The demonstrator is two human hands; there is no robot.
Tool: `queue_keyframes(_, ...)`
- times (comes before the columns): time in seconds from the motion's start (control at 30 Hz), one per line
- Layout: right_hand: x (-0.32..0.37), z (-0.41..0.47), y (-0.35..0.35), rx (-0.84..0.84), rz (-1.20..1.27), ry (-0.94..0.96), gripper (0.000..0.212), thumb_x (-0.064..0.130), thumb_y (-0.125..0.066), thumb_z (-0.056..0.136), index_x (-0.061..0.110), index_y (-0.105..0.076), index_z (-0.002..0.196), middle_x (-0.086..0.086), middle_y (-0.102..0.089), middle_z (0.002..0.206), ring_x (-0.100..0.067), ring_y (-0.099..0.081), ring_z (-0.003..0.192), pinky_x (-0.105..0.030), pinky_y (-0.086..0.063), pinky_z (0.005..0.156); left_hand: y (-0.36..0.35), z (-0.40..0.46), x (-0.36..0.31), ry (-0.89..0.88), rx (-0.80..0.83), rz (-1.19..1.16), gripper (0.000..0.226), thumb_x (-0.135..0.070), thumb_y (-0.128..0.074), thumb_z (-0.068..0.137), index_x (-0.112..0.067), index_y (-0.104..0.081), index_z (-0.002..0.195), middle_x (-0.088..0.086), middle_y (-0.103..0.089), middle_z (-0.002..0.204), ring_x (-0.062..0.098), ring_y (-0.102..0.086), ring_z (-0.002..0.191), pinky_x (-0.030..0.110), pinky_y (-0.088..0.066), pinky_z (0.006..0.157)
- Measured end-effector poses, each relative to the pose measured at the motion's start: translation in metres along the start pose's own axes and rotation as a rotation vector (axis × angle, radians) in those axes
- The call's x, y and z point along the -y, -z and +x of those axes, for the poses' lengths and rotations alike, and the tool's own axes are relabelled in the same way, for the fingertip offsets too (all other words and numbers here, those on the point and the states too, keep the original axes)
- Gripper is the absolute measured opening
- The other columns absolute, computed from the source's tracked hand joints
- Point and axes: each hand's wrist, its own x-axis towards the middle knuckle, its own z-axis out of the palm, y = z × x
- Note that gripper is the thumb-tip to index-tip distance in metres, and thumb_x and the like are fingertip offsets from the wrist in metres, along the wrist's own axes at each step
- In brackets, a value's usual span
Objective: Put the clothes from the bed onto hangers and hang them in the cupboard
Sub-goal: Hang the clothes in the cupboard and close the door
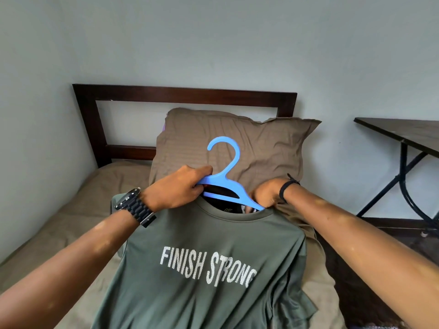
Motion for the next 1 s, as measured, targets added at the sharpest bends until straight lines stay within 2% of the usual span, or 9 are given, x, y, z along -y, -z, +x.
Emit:
queue_keyframes(0.1,-0.004,-0.002,-0.006,0.026,0.31,0.019,0.019,0.004,-0.053,0.092,0.01,-0.067,0.104,-0.014,-0.063,0.115,-0.026,-0.059,0.094,-0.043,-0.051,0.091,0.0,0.002,-0.001,0.016,0.022,-0.007,0.023,0.004,-0.047,0.08,-0.017,-0.038,0.081,-0.004,-0.044,0.063,0.016,-0.041,0.058,0.019,-0.032,0.053)
queue_keyframes(0.2,-0.015,-0.013,-0.007,-0.156,0.777,0.192,0.038,-0.012,-0.037,0.09,0.012,-0.066,0.094,-0.013,-0.063,0.106,-0.019,-0.059,0.091,-0.041,-0.047,0.095,0.004,0.004,0.011,0.072,0.027,-0.007,0.016,0.003,-0.049,0.08,-0.012,-0.043,0.083,0.004,-0.052,0.069,0.022,-0.046,0.063,0.028,-0.031,0.057)
queue_keyframes(0.33,-0.034,-0.033,0.0,-0.261,1.093,0.344,0.029,0.022,-0.049,0.097,0.019,-0.053,0.126,-0.005,-0.057,0.122,-0.017,-0.055,0.113,-0.032,-0.04,0.097,0.015,0.01,0.03,0.139,0.039,-0.081,0.011,0.004,-0.05,0.08,-0.006,-0.051,0.084,0.01,-0.059,0.079,0.027,-0.055,0.074,0.037,-0.042,0.068)
queue_keyframes(0.43,-0.037,-0.041,-0.001,-0.23,0.952,0.303,0.031,0.028,-0.066,0.088,0.021,-0.058,0.117,-0.002,-0.058,0.111,-0.014,-0.051,0.099,-0.026,-0.038,0.088,0.025,0.025,0.031,0.182,0.031,-0.113,0.02,0.007,-0.052,0.079,-0.012,-0.046,0.074,0.004,-0.049,0.071,0.02,-0.045,0.068,0.029,-0.034,0.063)
queue_keyframes(0.53,-0.032,-0.039,0.002,-0.449,0.776,0.266,0.007,0.018,-0.06,0.093,0.017,-0.063,0.099,-0.005,-0.056,0.091,-0.009,-0.046,0.074,-0.017,-0.034,0.06,0.036,0.042,0.029,0.223,0.003,-0.141,0.03,0.004,-0.057,0.079,-0.019,-0.043,0.065,-0.003,-0.044,0.064,0.014,-0.04,0.063,0.023,-0.03,0.058)
queue_keyframes(0.63,-0.03,-0.042,0.011,-0.709,0.713,0.258,0.008,0.014,-0.057,0.095,0.012,-0.063,0.099,0.005,-0.059,0.082,-0.006,-0.051,0.076,-0.017,-0.038,0.072,0.047,0.05,0.037,0.255,-0.066,-0.159,0.028,-0.005,-0.062,0.083,-0.021,-0.045,0.067,-0.003,-0.047,0.065,0.016,-0.043,0.065,0.029,-0.035,0.062)
queue_keyframes(0.8,-0.026,-0.072,0.035,-1.002,0.531,0.21,0.013,0.009,-0.053,0.096,0.001,-0.061,0.101,0.001,-0.054,0.078,-0.006,-0.045,0.066,-0.009,-0.035,0.061,0.072,0.038,0.045,0.308,-0.11,-0.398,0.013,-0.021,-0.066,0.088,-0.012,-0.059,0.094,0.011,-0.065,0.089,0.013,-0.054,0.079,0.03,-0.04,0.078)
queue_keyframes(0.93,-0.026,-0.102,0.062,-1.185,0.382,0.207,0.011,0.011,-0.057,0.094,0.005,-0.065,0.095,-0.001,-0.061,0.08,-0.014,-0.054,0.074,-0.019,-0.038,0.065,0.095,0.035,0.041,0.3,-0.203,-0.293,0.011,-0.019,-0.064,0.09,-0.027,-0.061,0.082,-0.001,-0.064,0.082,0.012,-0.055,0.077,0.028,-0.041,0.08)
queue_keyframes(1.0,-0.021,-0.124,0.079,-1.233,0.331,0.24,0.01,0.013,-0.058,0.094,0.007,-0.066,0.094,0.004,-0.061,0.077,-0.012,-0.054,0.072,-0.014,-0.038,0.064,0.114,0.04,0.032,0.289,-0.289,-0.218,0.013,-0.017,-0.061,0.091,-0.026,-0.059,0.082,-0.007,-0.061,0.08,0.011,-0.054,0.076,0.025,-0.04,0.077)
